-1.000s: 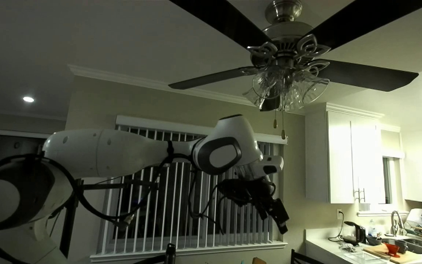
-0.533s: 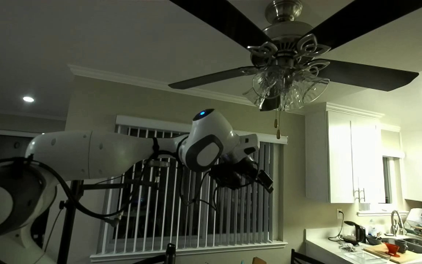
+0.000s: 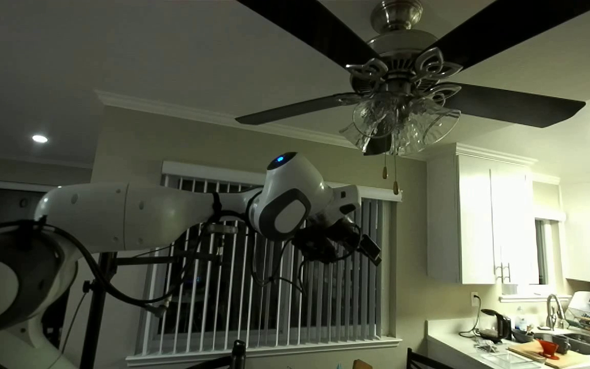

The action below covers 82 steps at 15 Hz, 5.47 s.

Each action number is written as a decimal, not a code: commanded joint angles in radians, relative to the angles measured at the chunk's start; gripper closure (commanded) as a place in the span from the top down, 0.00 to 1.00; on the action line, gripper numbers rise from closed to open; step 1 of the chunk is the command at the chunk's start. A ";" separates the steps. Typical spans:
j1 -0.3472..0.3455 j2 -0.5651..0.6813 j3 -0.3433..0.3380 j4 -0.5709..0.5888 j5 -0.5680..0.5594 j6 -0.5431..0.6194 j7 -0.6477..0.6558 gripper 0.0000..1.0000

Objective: Turn on the ceiling lights

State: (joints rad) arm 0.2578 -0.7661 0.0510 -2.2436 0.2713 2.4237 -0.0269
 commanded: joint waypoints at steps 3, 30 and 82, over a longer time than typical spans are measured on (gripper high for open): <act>-0.005 0.001 0.003 0.003 0.004 -0.003 -0.002 1.00; -0.018 0.397 0.170 0.453 -0.239 0.435 -0.034 1.00; -0.125 0.564 0.221 0.730 -0.545 -0.066 -0.007 0.98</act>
State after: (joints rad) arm 0.1124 -0.2035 0.2922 -1.5159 -0.2852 2.3921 0.0057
